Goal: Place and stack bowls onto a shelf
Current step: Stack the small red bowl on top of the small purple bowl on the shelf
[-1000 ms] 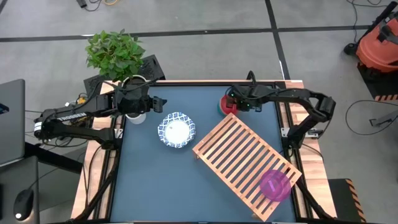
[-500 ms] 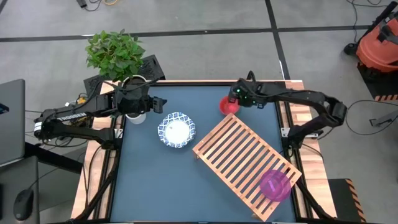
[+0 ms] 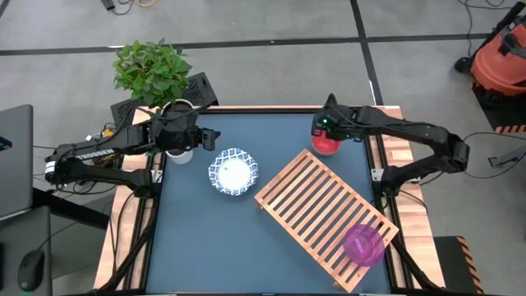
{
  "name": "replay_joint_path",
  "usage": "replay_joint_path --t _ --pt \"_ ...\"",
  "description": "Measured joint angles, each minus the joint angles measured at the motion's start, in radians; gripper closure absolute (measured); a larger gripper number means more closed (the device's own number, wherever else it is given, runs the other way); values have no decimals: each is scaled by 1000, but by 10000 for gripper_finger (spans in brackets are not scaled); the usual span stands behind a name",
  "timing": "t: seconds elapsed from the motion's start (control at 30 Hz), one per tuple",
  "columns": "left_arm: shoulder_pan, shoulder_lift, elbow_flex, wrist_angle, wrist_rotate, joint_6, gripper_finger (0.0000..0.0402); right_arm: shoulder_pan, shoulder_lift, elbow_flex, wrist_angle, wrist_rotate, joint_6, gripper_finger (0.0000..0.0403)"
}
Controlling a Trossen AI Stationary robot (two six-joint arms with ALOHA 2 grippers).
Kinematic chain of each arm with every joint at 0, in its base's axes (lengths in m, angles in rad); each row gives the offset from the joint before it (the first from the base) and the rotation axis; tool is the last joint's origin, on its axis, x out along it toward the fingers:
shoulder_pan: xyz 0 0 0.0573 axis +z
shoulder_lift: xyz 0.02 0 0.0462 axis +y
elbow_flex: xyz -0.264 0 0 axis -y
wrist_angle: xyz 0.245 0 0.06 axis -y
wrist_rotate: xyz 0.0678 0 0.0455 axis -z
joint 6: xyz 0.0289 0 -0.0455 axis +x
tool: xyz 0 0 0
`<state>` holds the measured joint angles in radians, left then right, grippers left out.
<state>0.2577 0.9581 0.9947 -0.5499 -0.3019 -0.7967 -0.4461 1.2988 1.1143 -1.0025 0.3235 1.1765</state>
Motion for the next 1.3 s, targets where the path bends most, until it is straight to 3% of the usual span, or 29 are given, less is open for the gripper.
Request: replay_joint_path --t 0.17,0.43,0.77,0.87,1.03,1.3 --pt "0 0 0 3 -7 16 248 7 58 -4 -116 47 49 324" --pt "0 0 0 3 -8 27 248 7 224 -61 -101 -22 158 222" --pt "0 0 0 2 8 25 248 -17 264 -60 -90 -7 134 227" --pt "0 0 0 2 8 32 248 -9 230 -60 -75 21 -8 235" --pt "0 0 0 2 6 45 248 0 183 -59 -74 42 -422 244" --pt "0 0 0 1 3 43 248 -57 181 -60 -71 -102 -889 260"
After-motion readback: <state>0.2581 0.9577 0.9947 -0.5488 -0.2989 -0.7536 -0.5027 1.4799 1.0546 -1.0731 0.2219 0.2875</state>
